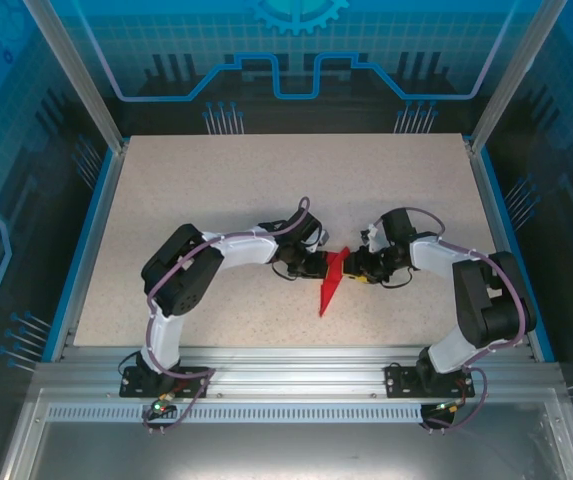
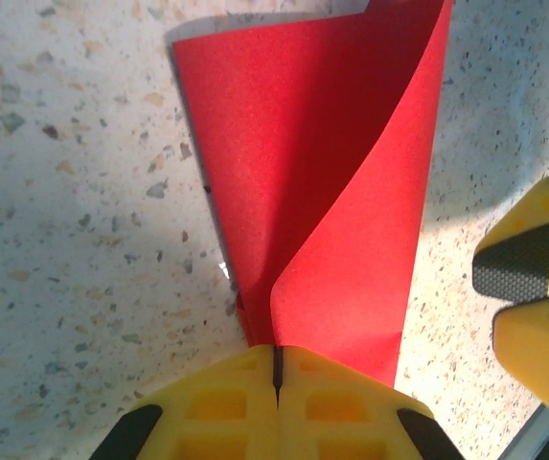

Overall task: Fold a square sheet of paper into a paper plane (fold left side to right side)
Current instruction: Fold the wing for the fifth time at the center of the table.

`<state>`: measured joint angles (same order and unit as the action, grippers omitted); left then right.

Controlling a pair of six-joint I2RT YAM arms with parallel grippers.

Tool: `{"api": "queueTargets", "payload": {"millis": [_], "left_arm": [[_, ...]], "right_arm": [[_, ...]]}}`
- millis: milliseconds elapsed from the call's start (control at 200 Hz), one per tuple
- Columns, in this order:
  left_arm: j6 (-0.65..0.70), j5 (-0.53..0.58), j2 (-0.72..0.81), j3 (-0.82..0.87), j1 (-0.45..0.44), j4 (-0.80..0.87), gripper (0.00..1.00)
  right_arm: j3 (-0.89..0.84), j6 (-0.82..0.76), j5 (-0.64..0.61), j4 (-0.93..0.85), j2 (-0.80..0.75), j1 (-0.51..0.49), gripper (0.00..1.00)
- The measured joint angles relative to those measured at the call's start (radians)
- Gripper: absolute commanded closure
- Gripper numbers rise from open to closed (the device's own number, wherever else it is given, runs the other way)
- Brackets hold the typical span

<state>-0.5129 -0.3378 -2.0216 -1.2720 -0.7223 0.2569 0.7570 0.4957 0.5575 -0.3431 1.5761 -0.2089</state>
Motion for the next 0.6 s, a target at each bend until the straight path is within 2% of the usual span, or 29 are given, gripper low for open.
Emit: {"api": "queueTargets", "payload": {"millis": [600], "left_arm": [[0.018,0.0,-0.036,-0.033,0.001,0.0,0.98]], "right_arm": [[0.0,0.043,0.046,0.087,-0.002,-0.021,0.77]]}}
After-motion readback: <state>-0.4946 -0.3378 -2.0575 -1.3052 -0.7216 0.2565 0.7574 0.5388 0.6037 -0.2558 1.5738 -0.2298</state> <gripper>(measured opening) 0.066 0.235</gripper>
